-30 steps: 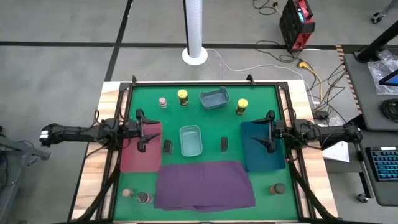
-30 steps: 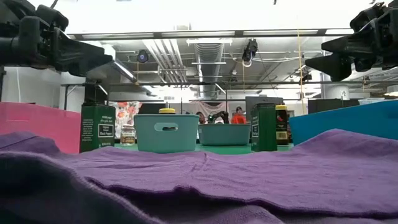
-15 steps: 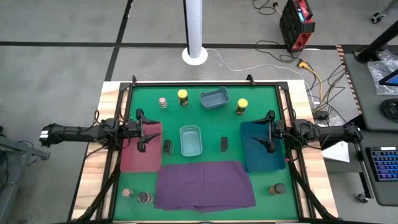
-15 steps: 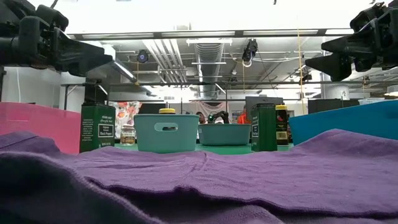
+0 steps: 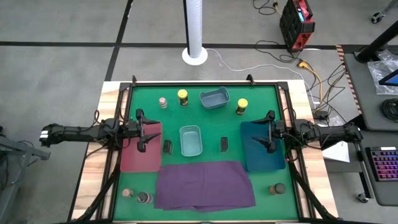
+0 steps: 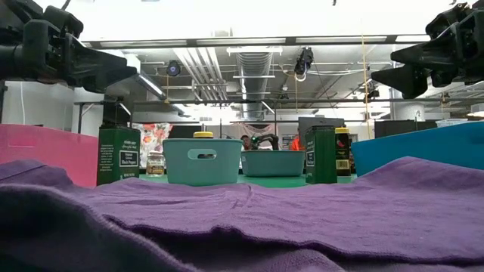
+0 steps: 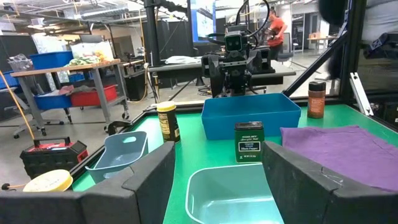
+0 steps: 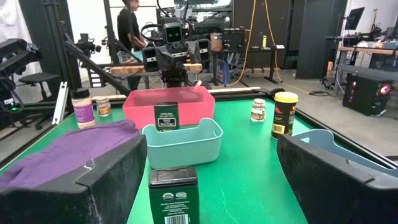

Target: Sort spices by type

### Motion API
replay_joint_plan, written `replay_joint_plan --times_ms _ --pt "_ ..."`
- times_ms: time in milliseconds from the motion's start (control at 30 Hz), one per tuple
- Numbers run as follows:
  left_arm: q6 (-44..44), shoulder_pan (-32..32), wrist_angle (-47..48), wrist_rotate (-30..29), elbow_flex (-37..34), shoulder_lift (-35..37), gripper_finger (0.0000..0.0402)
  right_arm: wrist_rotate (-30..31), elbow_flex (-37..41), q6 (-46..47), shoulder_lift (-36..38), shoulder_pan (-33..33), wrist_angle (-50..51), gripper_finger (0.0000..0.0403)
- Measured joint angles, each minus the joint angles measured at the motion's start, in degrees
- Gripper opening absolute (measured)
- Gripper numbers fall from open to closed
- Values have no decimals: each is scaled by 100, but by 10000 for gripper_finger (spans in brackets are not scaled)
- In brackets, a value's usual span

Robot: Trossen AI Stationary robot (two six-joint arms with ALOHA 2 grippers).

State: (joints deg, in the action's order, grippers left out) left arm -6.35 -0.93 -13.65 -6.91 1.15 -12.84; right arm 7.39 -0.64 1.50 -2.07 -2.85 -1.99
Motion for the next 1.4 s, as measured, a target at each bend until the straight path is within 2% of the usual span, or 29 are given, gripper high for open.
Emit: replay_joint_plan --times_ms 1233,1333,1400 --pt "0 0 0 1 1 1 223 -1 -1 5 1 -2 -1 350" --pt "0 -2 0 1 2 0 223 7 -2 280 0 0 -130 350" --pt "0 -2 0 -1 2 2 223 -1 -91 877 -1 -2 -232 350"
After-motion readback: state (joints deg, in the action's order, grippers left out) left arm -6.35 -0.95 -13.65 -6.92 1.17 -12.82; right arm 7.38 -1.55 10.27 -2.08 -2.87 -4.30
